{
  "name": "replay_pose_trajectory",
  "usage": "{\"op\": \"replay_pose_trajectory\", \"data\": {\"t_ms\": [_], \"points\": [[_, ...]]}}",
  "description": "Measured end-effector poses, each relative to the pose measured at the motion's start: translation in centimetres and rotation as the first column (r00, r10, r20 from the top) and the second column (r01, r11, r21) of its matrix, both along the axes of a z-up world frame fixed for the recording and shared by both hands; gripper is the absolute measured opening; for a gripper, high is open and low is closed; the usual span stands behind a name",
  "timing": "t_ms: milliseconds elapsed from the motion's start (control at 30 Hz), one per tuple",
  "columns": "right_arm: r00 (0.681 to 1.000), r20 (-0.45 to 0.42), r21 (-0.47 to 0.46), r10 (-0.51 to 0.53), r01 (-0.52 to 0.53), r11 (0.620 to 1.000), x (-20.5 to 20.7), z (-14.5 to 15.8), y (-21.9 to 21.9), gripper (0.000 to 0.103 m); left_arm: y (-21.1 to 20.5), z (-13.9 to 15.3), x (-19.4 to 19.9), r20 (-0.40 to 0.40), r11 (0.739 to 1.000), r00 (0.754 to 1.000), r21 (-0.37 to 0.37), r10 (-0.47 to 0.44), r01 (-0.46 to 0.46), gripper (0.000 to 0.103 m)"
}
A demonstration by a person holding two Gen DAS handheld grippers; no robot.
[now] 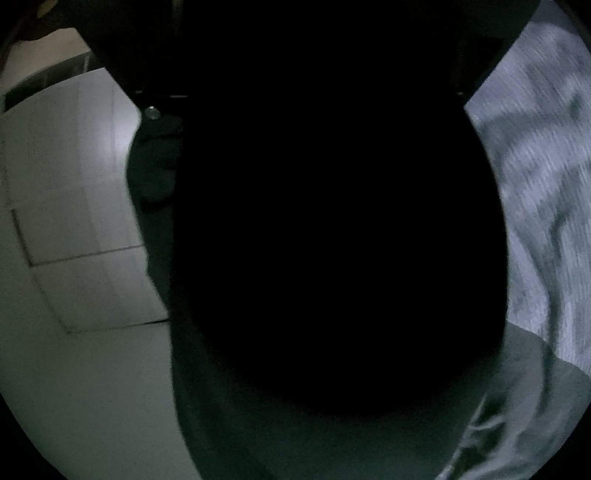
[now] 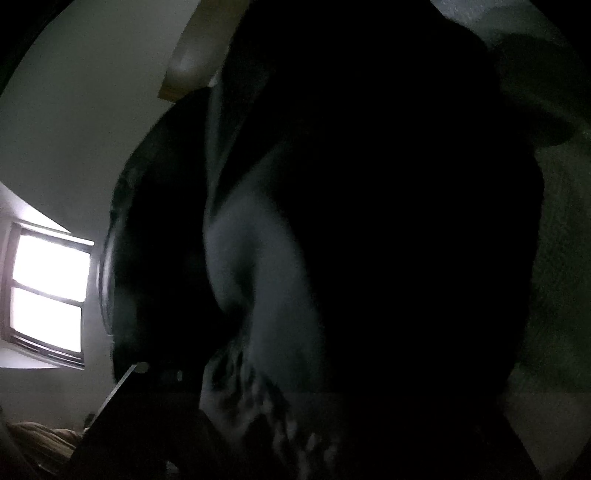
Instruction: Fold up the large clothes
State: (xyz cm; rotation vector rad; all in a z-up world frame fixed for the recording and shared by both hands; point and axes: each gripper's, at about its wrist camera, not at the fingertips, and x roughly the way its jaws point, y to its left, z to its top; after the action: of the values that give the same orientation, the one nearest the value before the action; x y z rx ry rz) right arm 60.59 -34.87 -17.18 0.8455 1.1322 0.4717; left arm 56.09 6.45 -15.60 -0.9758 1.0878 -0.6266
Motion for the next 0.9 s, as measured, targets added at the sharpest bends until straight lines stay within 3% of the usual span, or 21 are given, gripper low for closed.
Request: {"op": "replay_pose_trajectory", "data": {"t_ms": [133,400,533,667,767,900], "points": [[0.995,0.095,0.014,0.013,-0.015,1.000,-0.5,3.7,1.8,0.032,-0.7,1.9,-1.4,0.038,0.993,0.999,-0.114,0.004,0.000,0.033],[0.981,0.194,0.033,0.015,-0.022,0.999,-2.7,9.5,4.5,0.029,-1.3,4.3,-4.2,0.083,0.982,0.997,-0.189,-0.010,0.026,0.033],[0.982,0.187,0.063,-0.013,0.001,0.998,-3.6,10.1,4.0,0.029,-1.6,5.0,-5.5,0.092,0.979,0.995,-0.197,-0.025,0.043,0.033],[0.984,0.174,0.058,-0.024,0.014,0.998,-6.8,9.0,2.6,0.029,-2.2,3.5,-4.9,0.105,0.991,0.993,-0.120,-0.054,0.066,0.033],[0.989,0.151,0.004,-0.009,0.008,1.000,-8.1,7.0,1.4,0.030,-2.4,1.1,-4.7,0.124,0.997,0.989,0.010,-0.081,0.081,0.033],[0.983,0.185,-0.041,-0.014,0.022,0.999,-9.0,3.7,0.7,0.033,-1.4,-1.0,-4.7,0.190,0.988,0.977,0.140,-0.092,0.066,0.034]]}}
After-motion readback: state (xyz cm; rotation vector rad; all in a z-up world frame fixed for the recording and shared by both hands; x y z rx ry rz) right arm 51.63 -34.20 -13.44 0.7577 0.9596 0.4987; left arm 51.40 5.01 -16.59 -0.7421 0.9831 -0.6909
